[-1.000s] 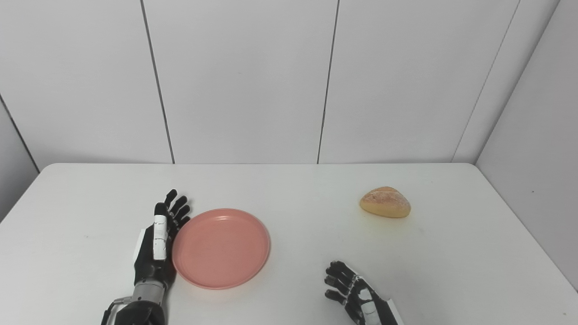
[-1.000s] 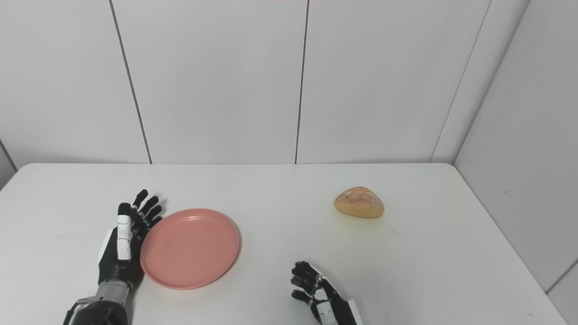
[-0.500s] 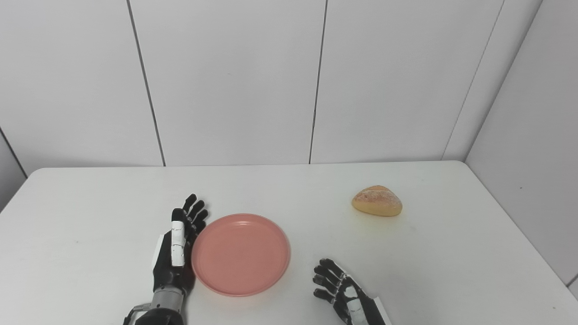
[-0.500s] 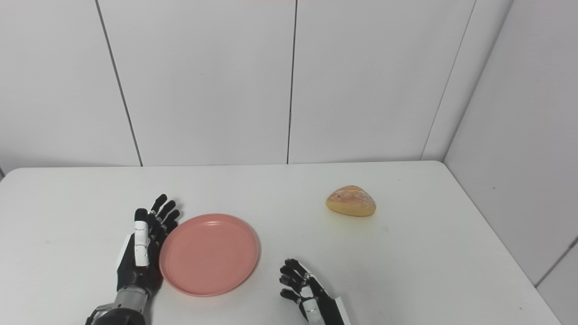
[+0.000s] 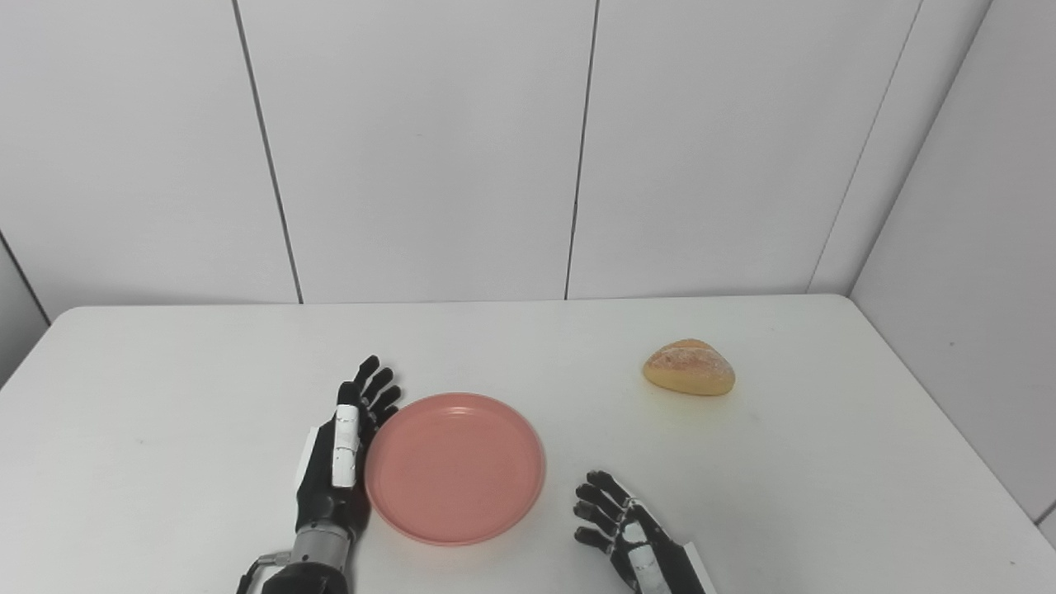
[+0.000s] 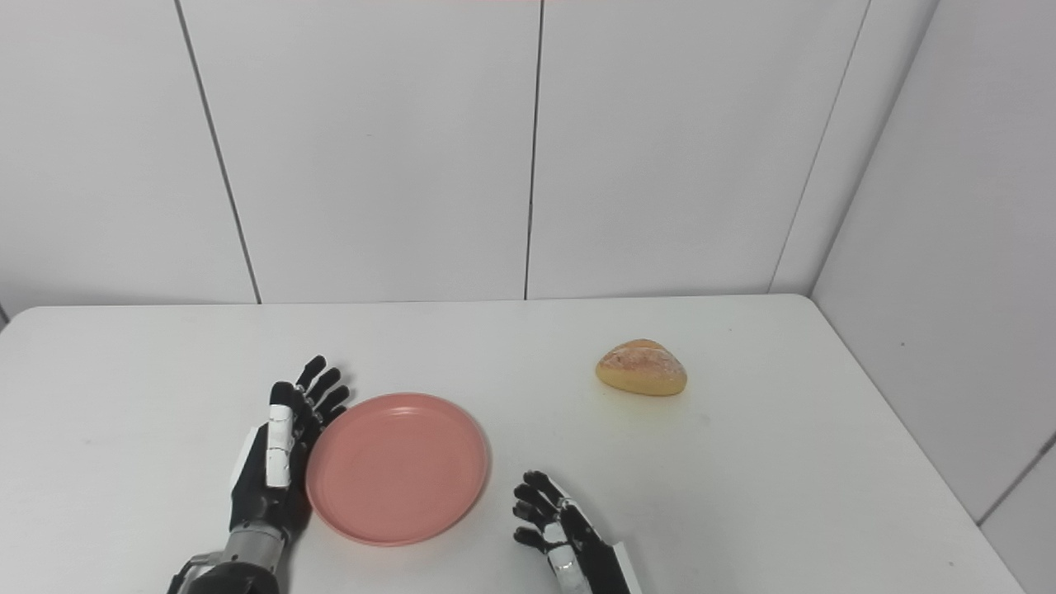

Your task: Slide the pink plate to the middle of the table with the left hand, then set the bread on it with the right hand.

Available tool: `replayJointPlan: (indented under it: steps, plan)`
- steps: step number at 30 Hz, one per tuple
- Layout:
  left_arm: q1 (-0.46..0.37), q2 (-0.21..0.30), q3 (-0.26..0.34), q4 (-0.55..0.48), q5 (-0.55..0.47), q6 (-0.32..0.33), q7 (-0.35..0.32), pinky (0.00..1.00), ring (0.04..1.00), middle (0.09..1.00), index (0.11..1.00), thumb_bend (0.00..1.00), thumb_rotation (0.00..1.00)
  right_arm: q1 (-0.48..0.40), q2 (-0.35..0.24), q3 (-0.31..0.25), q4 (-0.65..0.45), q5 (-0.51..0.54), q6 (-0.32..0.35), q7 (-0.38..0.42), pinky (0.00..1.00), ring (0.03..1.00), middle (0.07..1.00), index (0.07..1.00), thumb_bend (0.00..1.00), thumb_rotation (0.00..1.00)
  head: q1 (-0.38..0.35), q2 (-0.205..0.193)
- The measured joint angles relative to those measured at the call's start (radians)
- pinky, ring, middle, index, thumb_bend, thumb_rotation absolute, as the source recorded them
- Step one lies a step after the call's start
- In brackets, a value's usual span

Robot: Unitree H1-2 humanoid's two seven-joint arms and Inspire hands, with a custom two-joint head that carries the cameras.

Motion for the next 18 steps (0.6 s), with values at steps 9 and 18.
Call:
replayJointPlan:
  steps: [9, 18]
  plan:
    - [-0.022, 0.008, 0.029, 0.032, -0.034, -0.009, -0.015, 0.93, 0.919, 0.924, 0.911, 0.83, 1.00, -0.034, -0.020, -0.005, -0.077, -0.251, -0.044, -0.063, 0.73, 0.828, 0.862, 0.875, 0.71, 0.94, -0.049, -0.022]
    - [-0.025, 0.007, 0.031, 0.034, -0.044, -0.011, -0.014, 0.90, 0.917, 0.923, 0.912, 0.80, 1.00, -0.196, -0.132, -0.090, -0.208, -0.390, 0.047, -0.039, 0.73, 0.847, 0.872, 0.890, 0.83, 0.90, -0.031, -0.029]
